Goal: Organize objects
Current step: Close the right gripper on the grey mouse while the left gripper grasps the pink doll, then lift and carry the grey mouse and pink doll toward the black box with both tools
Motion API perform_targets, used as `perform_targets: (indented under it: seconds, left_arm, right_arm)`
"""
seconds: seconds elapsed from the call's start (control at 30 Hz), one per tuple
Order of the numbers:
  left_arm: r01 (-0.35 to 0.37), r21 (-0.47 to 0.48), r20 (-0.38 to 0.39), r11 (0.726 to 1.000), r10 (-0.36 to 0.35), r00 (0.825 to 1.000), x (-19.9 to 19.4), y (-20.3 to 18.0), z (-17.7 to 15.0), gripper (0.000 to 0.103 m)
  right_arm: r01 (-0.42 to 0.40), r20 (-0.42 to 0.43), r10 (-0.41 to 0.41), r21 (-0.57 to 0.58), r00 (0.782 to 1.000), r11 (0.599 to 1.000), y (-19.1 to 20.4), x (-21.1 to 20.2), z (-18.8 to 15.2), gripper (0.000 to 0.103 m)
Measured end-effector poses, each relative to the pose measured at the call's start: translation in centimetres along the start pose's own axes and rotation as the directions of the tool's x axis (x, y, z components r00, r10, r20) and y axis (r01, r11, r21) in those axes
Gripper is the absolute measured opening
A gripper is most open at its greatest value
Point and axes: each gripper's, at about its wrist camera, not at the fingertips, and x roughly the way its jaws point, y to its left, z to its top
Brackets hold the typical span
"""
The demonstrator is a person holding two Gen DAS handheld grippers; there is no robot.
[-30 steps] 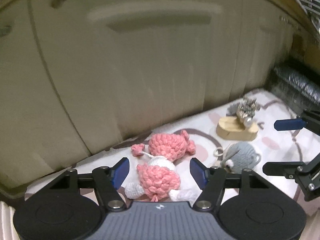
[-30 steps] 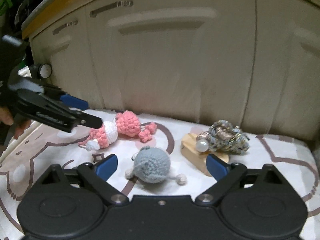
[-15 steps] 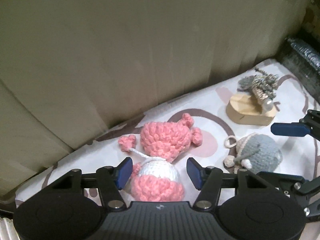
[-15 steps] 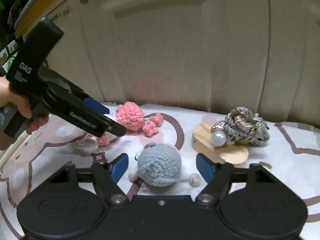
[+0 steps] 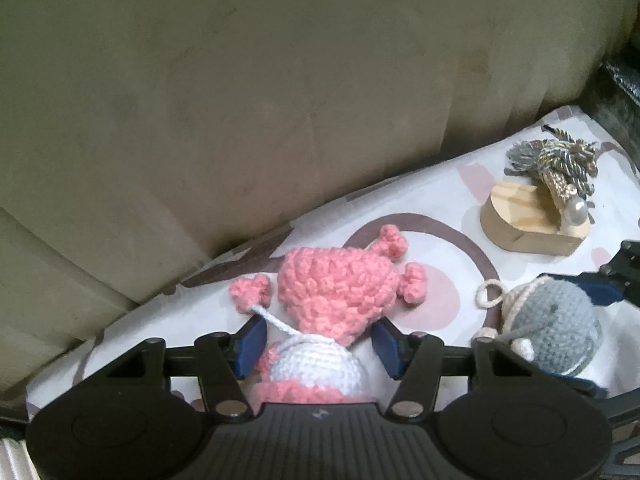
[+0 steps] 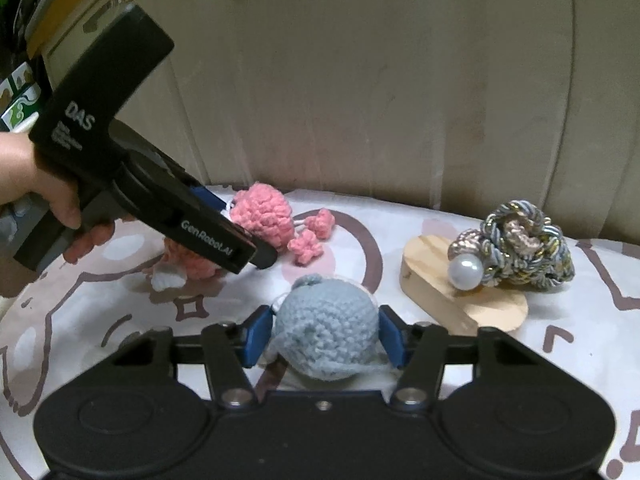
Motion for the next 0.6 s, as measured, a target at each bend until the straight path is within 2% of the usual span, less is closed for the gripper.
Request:
perform_targets:
  seconds: [0.13,0.27,0.4,0.6]
  left_arm:
    - [0.048,-0.063,-0.002,0.997,-0.049,0.999,-0.2,0.8,-0.4,0.043]
    - [0.069,-0.081,-0.004,0.994,-0.070,0.998,-0.7,1.1,-1.4,0.042]
    - [0.060,-0.067,-0.028,0.996,-0.062,0.998,-1.5,0.6,-2.5,0.042]
    - [0.064,-0.085,-0.052,0.994,-0.068,0.996,-3.4,-0.5,-5.6,0.041]
  right_arm:
    - [0.005,0.005,-0.005,-0.007,1.000,1.000,0.0,0.0,-0.1,0.056]
    - [0.001,0.000,-0.001,-0.016,1.000,1.000,0.1,-0.5,-0.5,0.055]
    - [-0.011,-0.019,0.011,-0.001,1.000,1.000,0.0,-1.2,-0.6,0.055]
    - [-0.012,-0.049,0.011,-0.015,0.999,1.000,0.5,-2.9,-1.6,0.054]
